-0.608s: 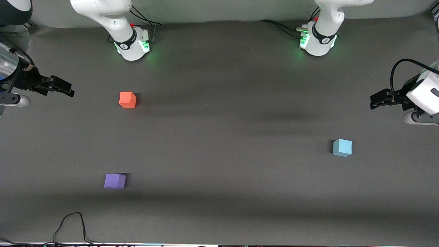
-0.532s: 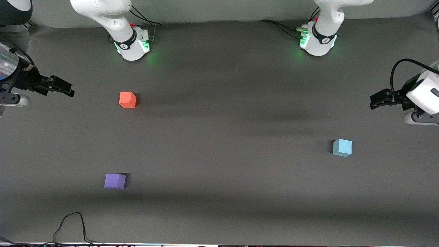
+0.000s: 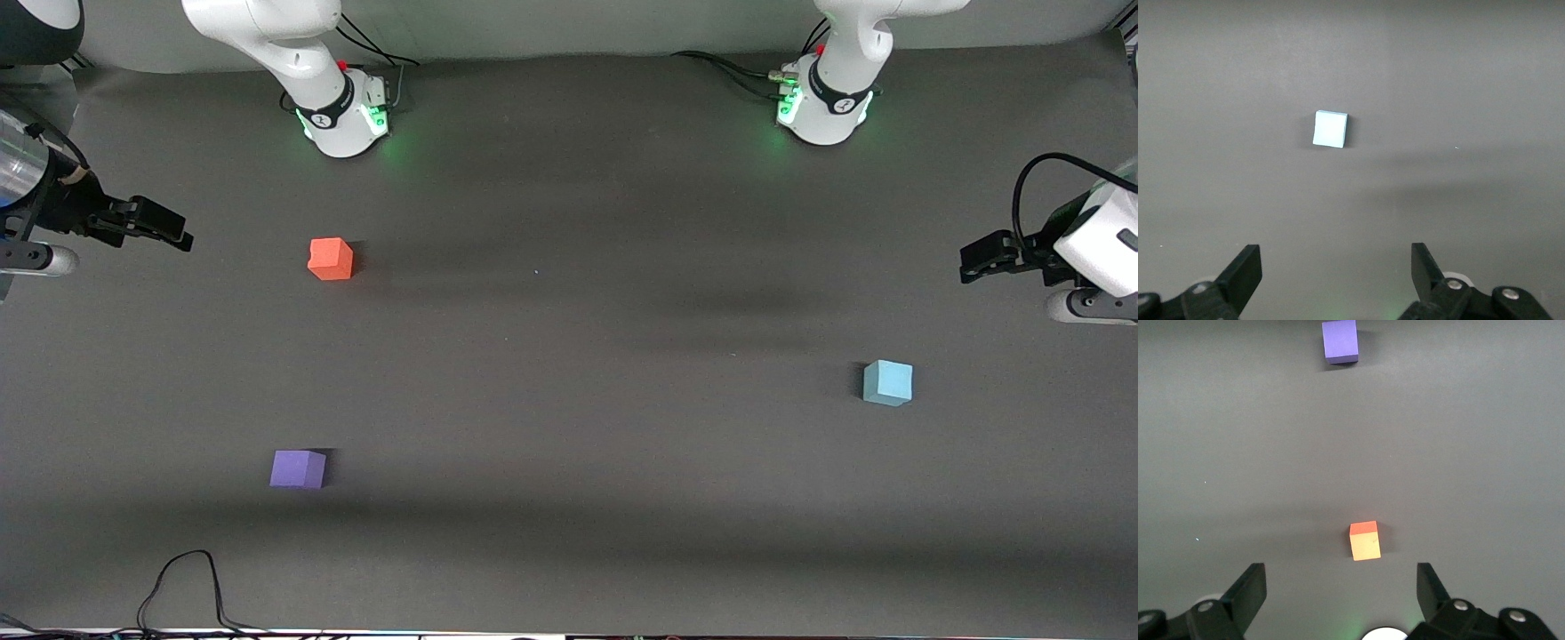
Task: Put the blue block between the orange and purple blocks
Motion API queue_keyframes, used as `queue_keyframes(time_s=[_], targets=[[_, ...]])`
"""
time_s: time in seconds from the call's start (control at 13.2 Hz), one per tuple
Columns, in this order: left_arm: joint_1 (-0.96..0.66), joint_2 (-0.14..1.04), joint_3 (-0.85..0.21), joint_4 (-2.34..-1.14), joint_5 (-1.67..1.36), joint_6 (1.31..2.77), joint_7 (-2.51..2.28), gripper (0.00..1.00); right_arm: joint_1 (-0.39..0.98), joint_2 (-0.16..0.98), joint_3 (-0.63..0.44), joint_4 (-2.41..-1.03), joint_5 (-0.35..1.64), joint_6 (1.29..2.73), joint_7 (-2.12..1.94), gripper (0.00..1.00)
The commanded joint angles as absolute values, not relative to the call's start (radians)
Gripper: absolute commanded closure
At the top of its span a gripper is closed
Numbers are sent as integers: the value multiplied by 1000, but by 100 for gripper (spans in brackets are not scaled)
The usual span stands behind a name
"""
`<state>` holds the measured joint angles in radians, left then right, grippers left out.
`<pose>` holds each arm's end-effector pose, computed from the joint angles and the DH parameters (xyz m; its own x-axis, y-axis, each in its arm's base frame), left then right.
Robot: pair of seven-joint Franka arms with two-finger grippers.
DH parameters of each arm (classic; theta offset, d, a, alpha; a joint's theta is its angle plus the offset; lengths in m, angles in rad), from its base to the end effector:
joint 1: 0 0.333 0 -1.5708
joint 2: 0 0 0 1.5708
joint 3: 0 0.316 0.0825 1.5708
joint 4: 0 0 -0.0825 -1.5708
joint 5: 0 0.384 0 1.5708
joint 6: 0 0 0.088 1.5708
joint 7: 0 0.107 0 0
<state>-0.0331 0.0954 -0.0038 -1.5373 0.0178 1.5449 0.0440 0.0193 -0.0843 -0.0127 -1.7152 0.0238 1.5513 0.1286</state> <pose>0.5786 -0.0193 0.5840 0.9929 -0.0802 -0.0884 -0.0817 -0.9966 -0.0135 0.5231 0.0058 0.6005 0.9892 -0.1211 -0.0820 -0.1227 -0.9923 -0.0144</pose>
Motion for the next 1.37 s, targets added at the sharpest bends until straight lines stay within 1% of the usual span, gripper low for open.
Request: queue_keyframes(time_s=[0.0, 0.23, 0.53, 0.91, 1.29], targets=[[-29, 86, 8, -1546, 18, 1532, 120, 0, 28, -94, -21, -1720, 34, 1545, 121, 0], [-21, 92, 8, -1563, 21, 1554, 124, 0, 28, -92, -20, -1720, 34, 1545, 121, 0], [-21, 92, 8, -1669, 26, 1667, 124, 0, 26, -92, -21, -1720, 34, 1545, 121, 0], [-20, 116, 8, -1845, 31, 1906, 124, 0, 26, -89, -21, -1721, 34, 1543, 115, 0], [-20, 216, 9, -1934, 46, 2129, 124, 0, 26, -89, -23, -1726, 34, 1543, 115, 0]])
